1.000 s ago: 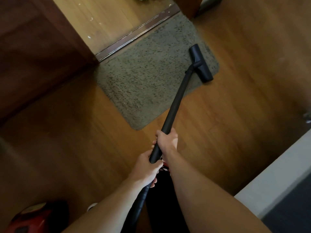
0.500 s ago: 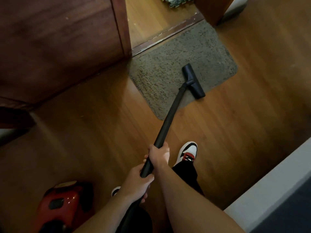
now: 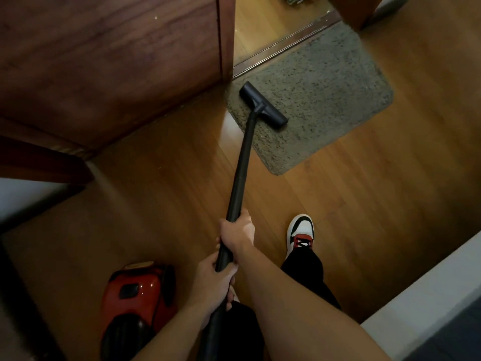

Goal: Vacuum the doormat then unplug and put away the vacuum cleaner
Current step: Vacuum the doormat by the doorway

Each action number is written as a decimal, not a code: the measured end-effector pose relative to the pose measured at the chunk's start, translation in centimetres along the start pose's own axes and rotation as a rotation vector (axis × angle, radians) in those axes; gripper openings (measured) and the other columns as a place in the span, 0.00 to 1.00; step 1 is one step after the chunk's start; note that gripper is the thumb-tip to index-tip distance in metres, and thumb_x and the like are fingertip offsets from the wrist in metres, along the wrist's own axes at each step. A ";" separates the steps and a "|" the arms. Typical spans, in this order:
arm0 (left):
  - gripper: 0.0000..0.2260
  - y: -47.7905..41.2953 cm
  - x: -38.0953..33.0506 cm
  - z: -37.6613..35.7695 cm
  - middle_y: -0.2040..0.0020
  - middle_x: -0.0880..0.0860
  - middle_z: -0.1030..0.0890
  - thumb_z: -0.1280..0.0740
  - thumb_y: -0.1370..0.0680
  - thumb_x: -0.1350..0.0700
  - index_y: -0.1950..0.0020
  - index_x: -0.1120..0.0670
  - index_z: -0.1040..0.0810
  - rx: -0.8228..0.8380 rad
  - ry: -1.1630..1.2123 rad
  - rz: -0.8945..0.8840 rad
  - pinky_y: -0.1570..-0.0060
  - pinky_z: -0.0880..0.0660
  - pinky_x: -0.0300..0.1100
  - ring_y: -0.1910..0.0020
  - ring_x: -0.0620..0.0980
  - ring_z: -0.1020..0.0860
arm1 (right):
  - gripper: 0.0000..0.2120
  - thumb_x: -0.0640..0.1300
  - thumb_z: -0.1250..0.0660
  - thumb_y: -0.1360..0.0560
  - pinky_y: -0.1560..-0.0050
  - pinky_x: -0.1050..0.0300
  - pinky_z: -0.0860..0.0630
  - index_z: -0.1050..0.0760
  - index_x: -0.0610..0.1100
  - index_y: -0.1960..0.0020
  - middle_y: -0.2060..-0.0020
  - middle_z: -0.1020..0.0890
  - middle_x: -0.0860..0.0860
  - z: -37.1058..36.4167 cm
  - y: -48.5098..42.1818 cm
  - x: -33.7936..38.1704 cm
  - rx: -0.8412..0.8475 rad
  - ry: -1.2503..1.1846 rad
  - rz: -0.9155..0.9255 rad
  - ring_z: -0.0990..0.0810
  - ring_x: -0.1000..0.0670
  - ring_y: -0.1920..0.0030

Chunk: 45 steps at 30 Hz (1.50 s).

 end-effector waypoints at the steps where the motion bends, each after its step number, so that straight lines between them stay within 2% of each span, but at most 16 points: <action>1: 0.06 -0.1 0.0 0.0 0.67 0.56 0.25 0.33 0.21 0.57 0.50 0.59 0.21 0.007 0.008 0.013 0.76 0.31 0.40 0.77 0.50 0.28 | 0.16 0.39 0.35 0.22 0.74 0.57 0.22 0.33 0.47 0.37 0.56 0.18 0.41 -0.1 -0.1 -0.1 -0.001 -0.013 -0.008 0.21 0.50 0.75; 7: 0.03 -1.6 -1.6 -1.7 0.65 0.57 0.24 0.33 0.20 0.56 0.49 0.55 0.21 0.024 -0.022 -0.007 0.76 0.30 0.40 0.76 0.51 0.28 | 0.14 0.40 0.34 0.22 0.74 0.55 0.21 0.31 0.47 0.38 0.56 0.18 0.41 1.4 -2.2 0.9 -0.028 -0.021 -0.004 0.21 0.49 0.74; 14: 0.03 -4.6 -7.8 -7.1 0.65 0.54 0.23 0.33 0.21 0.56 0.51 0.55 0.21 0.047 -0.124 -0.058 0.74 0.28 0.40 0.75 0.50 0.26 | 0.13 0.39 0.34 0.23 0.72 0.56 0.22 0.31 0.46 0.40 0.60 0.20 0.42 7.0 -7.0 5.8 -0.069 -0.066 0.015 0.21 0.48 0.75; 20: 0.08 -7.0 -14.7 -14.8 0.66 0.57 0.26 0.33 0.20 0.58 0.50 0.64 0.23 0.073 -0.086 -0.087 0.77 0.31 0.41 0.77 0.53 0.29 | 0.14 0.37 0.34 0.24 0.72 0.56 0.23 0.30 0.43 0.39 0.63 0.22 0.42 14.8 -11.4 11.7 -0.111 -0.066 0.027 0.23 0.49 0.78; 22: 0.08 -7.7 -16.9 -17.3 0.65 0.60 0.27 0.33 0.21 0.59 0.52 0.65 0.24 0.079 -0.079 -0.099 0.77 0.32 0.40 0.78 0.54 0.30 | 0.14 0.37 0.33 0.24 0.72 0.55 0.23 0.30 0.42 0.40 0.65 0.22 0.43 17.4 -12.9 13.5 -0.133 -0.057 0.032 0.23 0.49 0.77; 24: 0.07 -8.4 -18.7 -19.6 0.65 0.61 0.28 0.33 0.21 0.60 0.56 0.62 0.25 0.092 -0.070 -0.091 0.79 0.33 0.39 0.79 0.53 0.31 | 0.14 0.36 0.33 0.25 0.73 0.55 0.23 0.30 0.41 0.40 0.66 0.23 0.43 19.6 -14.1 15.0 -0.149 -0.067 0.024 0.24 0.49 0.78; 28: 0.06 -9.4 -21.3 -22.5 0.69 0.56 0.28 0.33 0.21 0.60 0.56 0.60 0.25 0.116 -0.055 -0.061 0.79 0.34 0.39 0.79 0.52 0.32 | 0.16 0.35 0.34 0.25 0.74 0.57 0.25 0.29 0.39 0.38 0.66 0.25 0.44 22.6 -15.7 17.2 -0.148 -0.100 0.016 0.26 0.50 0.80; 36: 0.05 -8.9 -20.8 -23.2 0.69 0.56 0.28 0.33 0.21 0.60 0.57 0.58 0.24 0.099 -0.086 -0.065 0.80 0.33 0.38 0.79 0.51 0.31 | 0.16 0.36 0.33 0.25 0.73 0.57 0.24 0.30 0.41 0.38 0.64 0.22 0.43 23.4 -16.0 16.4 -0.150 -0.083 -0.006 0.24 0.50 0.79; 42: 0.06 -6.8 -17.4 -19.6 0.70 0.55 0.26 0.32 0.21 0.57 0.54 0.60 0.23 0.077 -0.124 -0.085 0.79 0.31 0.39 0.78 0.52 0.30 | 0.16 0.37 0.34 0.24 0.72 0.55 0.22 0.32 0.42 0.38 0.62 0.21 0.40 20.0 -13.4 12.7 -0.122 -0.092 -0.038 0.23 0.50 0.78; 45: 0.04 -5.4 -14.4 -16.9 0.69 0.55 0.25 0.33 0.20 0.57 0.52 0.57 0.23 0.071 -0.145 -0.078 0.78 0.30 0.39 0.77 0.50 0.28 | 0.16 0.37 0.35 0.24 0.73 0.55 0.22 0.34 0.43 0.38 0.61 0.21 0.40 17.5 -11.3 10.1 -0.103 -0.065 -0.057 0.23 0.50 0.78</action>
Point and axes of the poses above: each hand's wrist, its own y-axis away from the middle knuckle, its own z-axis out of the back of the hand, x = y × z, the point moved 6 cm from there along -y, towards the middle knuckle
